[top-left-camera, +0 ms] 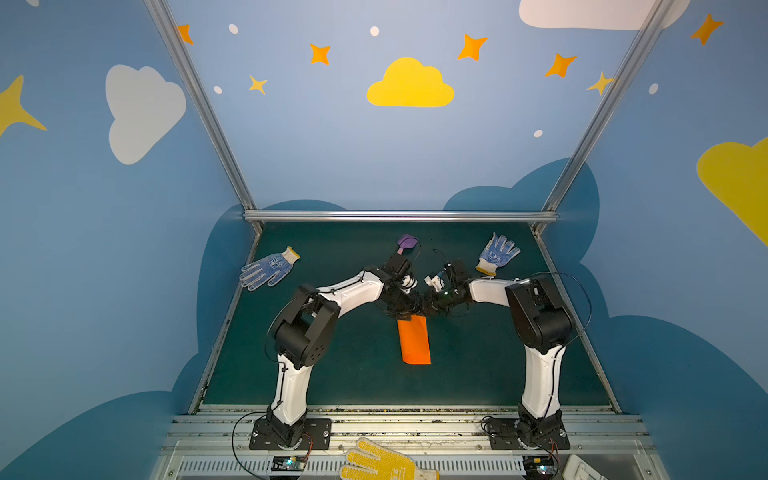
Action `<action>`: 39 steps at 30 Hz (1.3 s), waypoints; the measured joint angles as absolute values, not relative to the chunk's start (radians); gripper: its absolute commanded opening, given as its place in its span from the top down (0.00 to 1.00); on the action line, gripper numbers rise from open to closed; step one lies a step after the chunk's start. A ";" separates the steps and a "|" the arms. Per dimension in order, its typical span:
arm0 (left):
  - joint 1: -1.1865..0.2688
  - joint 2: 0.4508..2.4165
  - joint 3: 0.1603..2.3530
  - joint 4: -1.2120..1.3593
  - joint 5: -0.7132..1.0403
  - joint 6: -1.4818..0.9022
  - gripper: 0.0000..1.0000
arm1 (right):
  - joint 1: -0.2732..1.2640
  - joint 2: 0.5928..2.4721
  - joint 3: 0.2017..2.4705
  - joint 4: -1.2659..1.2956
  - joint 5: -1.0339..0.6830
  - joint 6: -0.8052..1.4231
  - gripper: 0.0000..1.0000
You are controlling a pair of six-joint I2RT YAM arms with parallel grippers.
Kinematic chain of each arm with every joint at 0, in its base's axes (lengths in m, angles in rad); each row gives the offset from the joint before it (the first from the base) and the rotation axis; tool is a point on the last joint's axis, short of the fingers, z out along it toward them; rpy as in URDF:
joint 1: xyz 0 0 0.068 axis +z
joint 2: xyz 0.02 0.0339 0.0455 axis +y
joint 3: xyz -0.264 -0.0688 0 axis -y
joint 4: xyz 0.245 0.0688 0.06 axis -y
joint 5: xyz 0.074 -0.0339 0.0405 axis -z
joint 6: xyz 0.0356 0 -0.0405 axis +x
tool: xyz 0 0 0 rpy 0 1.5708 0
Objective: Fold a paper plane with a square sheet of paper (fold left side to right side)
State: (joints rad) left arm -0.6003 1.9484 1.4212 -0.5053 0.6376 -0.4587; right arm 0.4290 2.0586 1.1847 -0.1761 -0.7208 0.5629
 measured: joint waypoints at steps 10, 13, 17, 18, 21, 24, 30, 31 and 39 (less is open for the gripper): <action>-0.415 1.729 1.116 -0.373 0.695 -0.499 0.26 | 0.429 2.059 1.181 -0.169 -0.724 0.561 1.00; -0.417 1.738 1.023 -0.306 0.703 -0.542 0.27 | 0.429 2.059 1.181 -0.168 -0.724 0.561 1.00; -0.438 1.754 0.938 -0.194 0.717 -0.616 0.34 | 0.429 2.059 1.181 -0.168 -0.724 0.561 1.00; -0.443 1.761 0.926 -0.168 0.719 -0.630 0.35 | 0.429 2.059 1.181 -0.168 -0.725 0.561 1.00; -0.465 1.785 0.900 -0.090 0.722 -0.675 0.37 | 0.429 2.059 1.181 -0.168 -0.725 0.561 1.00; -0.485 1.796 0.897 -0.035 0.724 -0.708 0.41 | 0.429 2.059 1.181 -0.168 -0.725 0.562 1.00; -0.509 1.823 0.898 0.036 0.721 -0.754 0.54 | 0.429 2.059 1.181 -0.168 -0.728 0.565 1.00; -0.512 1.831 0.899 0.043 0.721 -0.760 0.55 | 0.429 2.059 1.181 -0.168 -0.728 0.567 1.00; -0.519 1.850 0.916 0.047 0.695 -0.763 0.59 | 0.425 2.025 1.182 -0.185 -0.744 0.577 1.00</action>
State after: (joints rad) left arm -0.5186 1.8496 0.9157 0.0471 0.6949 -0.7628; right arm 0.4252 2.0254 1.1824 -0.1848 -0.7437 0.5766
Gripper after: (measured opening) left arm 0.416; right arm 0.047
